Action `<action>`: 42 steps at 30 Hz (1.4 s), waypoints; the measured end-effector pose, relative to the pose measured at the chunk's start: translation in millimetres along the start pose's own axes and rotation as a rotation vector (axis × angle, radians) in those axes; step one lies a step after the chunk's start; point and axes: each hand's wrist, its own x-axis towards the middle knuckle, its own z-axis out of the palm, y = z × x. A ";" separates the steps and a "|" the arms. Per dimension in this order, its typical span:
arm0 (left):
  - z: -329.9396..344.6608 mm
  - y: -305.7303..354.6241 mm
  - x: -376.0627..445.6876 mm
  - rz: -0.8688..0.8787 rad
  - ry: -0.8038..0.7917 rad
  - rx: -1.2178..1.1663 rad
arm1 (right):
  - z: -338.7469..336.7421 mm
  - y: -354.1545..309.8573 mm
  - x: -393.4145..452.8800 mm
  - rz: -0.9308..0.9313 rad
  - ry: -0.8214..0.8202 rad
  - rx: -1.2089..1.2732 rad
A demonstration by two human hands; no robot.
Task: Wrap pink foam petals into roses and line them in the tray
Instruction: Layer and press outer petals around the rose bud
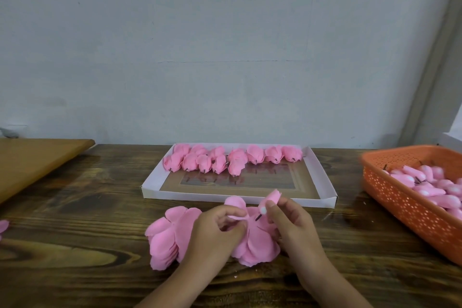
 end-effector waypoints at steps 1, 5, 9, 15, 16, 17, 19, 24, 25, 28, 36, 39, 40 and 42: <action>-0.4 1.1 0.1 -0.006 0.003 -0.021 | 0.3 0.0 -0.1 -0.008 -0.001 -0.005; -1.0 4.1 0.5 -0.031 0.008 -0.116 | 2.2 0.9 -1.4 -0.036 -0.005 -0.058; -1.0 4.9 -0.9 -0.058 -0.005 -0.158 | 2.7 1.9 -2.1 -0.059 -0.007 -0.084; 2.4 6.8 -2.8 -0.060 -0.019 -0.225 | 3.2 2.2 -1.9 -0.076 -0.006 -0.069; 2.5 6.4 -2.7 -0.058 -0.027 -0.230 | 3.1 3.0 -2.1 -0.077 -0.009 -0.068; 2.4 5.9 -2.6 -0.058 -0.033 -0.231 | 3.4 3.1 -2.4 -0.080 -0.016 -0.069; 1.9 4.7 -1.9 -0.064 -0.037 -0.249 | 4.2 2.7 -2.7 -0.094 -0.033 -0.083; 2.8 3.7 -1.8 -0.068 -0.038 -0.272 | 3.7 5.4 -2.2 -0.099 -0.040 -0.084; 2.8 3.6 -1.7 -0.069 -0.040 -0.273 | 3.9 5.9 -2.3 -0.101 -0.047 -0.080; 2.7 3.4 -1.4 -0.086 -0.048 -0.280 | 3.4 7.9 -1.4 -0.113 -0.046 -0.077; 0.3 3.4 -1.1 -0.158 -0.027 -0.295 | 4.2 9.1 -0.8 -0.109 -0.100 -0.093; 0.0 5.4 0.0 -0.156 -0.030 -0.313 | 4.0 6.5 -1.9 -0.085 -0.099 -0.059; 0.0 6.2 0.3 -0.153 -0.024 -0.313 | 3.8 6.0 -2.2 -0.081 -0.089 -0.049; 0.2 7.1 0.7 -0.150 -0.020 -0.315 | 3.8 5.8 -2.2 -0.080 -0.062 -0.040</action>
